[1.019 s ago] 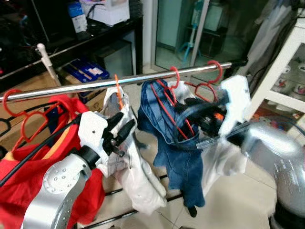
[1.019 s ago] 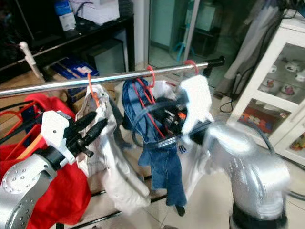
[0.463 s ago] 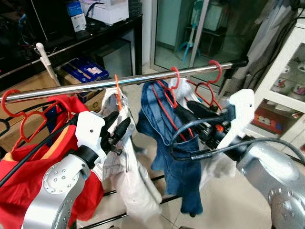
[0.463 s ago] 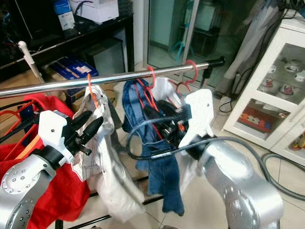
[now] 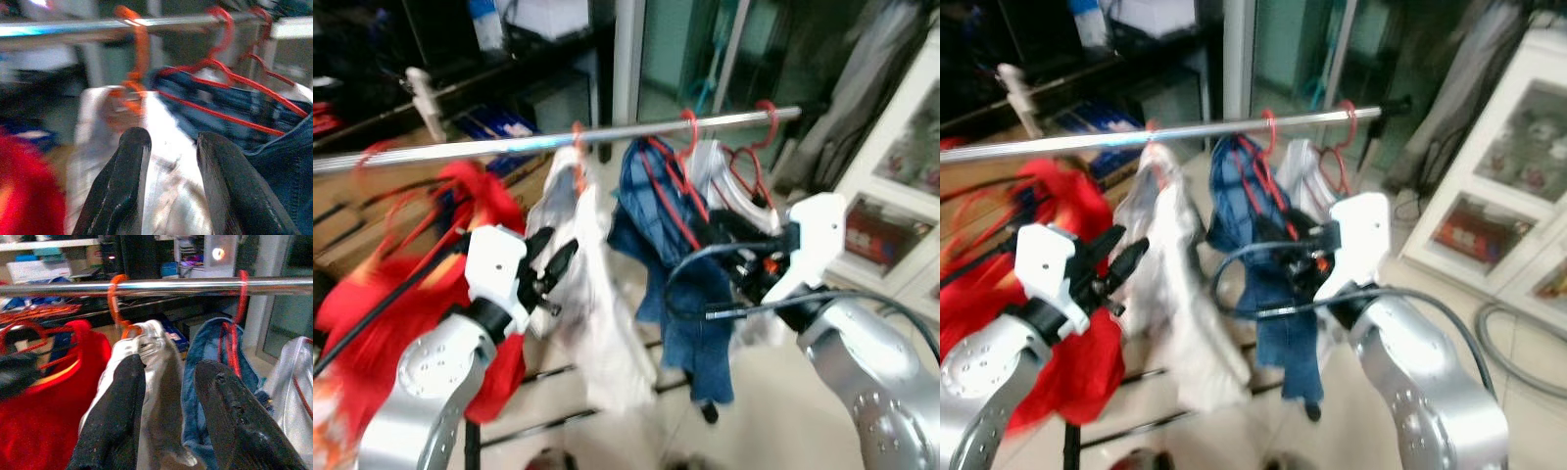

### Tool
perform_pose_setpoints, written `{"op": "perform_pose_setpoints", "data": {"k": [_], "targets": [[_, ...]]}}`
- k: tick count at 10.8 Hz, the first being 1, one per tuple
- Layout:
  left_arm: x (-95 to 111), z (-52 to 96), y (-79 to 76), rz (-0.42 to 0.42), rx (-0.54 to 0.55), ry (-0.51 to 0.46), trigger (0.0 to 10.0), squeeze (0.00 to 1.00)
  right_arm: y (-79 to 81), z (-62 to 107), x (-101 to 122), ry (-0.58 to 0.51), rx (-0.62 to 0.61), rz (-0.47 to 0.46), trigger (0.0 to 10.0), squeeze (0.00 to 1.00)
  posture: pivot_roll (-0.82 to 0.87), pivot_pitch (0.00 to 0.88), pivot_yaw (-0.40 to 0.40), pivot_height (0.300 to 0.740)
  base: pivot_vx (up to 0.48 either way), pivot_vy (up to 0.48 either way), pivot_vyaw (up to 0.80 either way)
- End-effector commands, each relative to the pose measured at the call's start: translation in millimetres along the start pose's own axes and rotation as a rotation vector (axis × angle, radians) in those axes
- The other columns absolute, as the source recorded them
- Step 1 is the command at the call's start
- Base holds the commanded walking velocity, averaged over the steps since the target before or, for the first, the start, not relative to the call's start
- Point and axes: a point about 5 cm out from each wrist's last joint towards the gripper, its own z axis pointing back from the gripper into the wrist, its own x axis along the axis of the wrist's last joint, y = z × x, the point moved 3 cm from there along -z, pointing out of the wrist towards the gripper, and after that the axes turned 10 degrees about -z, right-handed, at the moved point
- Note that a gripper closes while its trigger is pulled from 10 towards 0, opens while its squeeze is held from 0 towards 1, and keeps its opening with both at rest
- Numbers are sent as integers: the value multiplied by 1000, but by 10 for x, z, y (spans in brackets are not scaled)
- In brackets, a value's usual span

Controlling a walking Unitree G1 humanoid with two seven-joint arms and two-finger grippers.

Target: Hang hanger

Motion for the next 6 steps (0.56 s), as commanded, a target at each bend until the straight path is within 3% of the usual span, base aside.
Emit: {"op": "perform_pose_setpoints", "data": {"k": [1,3,6], "targets": [[-49,12,16,-5,19,25,10000,0,-62,-23,-16,-5,-32,-1,10000,0,-78,15,3,740,0,0,0],[-143,-82,107,38,100,41,10000,0,-282,4,-139,-10,-177,4,10000,0,-87,15,4,740,0,0,0],[-234,-215,25,48,90,55,10000,0,-378,75,-417,54,-267,51,10000,0,-116,16,14,740,0,-419,0]]}}
